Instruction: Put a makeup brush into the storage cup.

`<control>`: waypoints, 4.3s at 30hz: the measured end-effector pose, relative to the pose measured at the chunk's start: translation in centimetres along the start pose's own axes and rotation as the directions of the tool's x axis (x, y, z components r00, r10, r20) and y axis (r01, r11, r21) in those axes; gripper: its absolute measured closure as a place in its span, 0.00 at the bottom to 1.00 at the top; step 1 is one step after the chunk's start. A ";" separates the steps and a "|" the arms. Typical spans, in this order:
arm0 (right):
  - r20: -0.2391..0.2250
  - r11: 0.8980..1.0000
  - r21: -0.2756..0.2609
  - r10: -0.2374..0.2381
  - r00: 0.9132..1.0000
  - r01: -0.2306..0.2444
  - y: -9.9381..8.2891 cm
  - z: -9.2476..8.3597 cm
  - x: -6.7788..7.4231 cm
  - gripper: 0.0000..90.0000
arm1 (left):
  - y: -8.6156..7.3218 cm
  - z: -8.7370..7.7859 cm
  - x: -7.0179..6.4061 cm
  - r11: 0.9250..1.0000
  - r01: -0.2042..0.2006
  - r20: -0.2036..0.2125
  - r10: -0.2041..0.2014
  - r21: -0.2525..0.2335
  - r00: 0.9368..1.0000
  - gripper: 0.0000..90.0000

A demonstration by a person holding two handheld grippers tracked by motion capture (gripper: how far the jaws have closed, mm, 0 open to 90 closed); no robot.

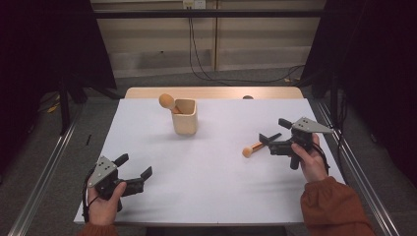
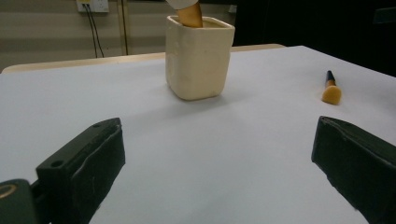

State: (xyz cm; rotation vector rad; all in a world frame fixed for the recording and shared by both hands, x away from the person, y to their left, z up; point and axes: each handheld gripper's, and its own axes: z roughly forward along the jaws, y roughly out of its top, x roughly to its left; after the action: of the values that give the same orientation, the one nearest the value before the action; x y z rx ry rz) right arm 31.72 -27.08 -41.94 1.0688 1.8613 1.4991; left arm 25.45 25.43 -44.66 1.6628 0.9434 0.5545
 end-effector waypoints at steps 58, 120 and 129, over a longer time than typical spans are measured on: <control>-0.203 0.841 0.498 -0.126 0.971 0.213 3.2 5.1 -3.8 0.02 | -0.1 0.2 0.1 1.000 -0.010 0.005 0.010 0.011 1.000 0.03; -0.548 0.358 0.710 -0.259 0.795 0.606 -0.2 11.2 -4.2 0.33 | -0.2 0.6 -0.1 0.999 -0.025 0.021 0.024 0.042 0.999 0.03; -0.589 0.342 0.703 -0.213 0.780 0.624 -0.2 11.1 -3.9 0.59 | -0.2 0.7 0.0 0.998 -0.033 0.022 0.032 0.046 0.999 0.03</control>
State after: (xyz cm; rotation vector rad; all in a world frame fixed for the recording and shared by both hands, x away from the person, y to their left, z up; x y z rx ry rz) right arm 42.57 -24.14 -45.30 0.4753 3.0654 0.3130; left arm 25.87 25.04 -45.08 1.7249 0.9215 0.5392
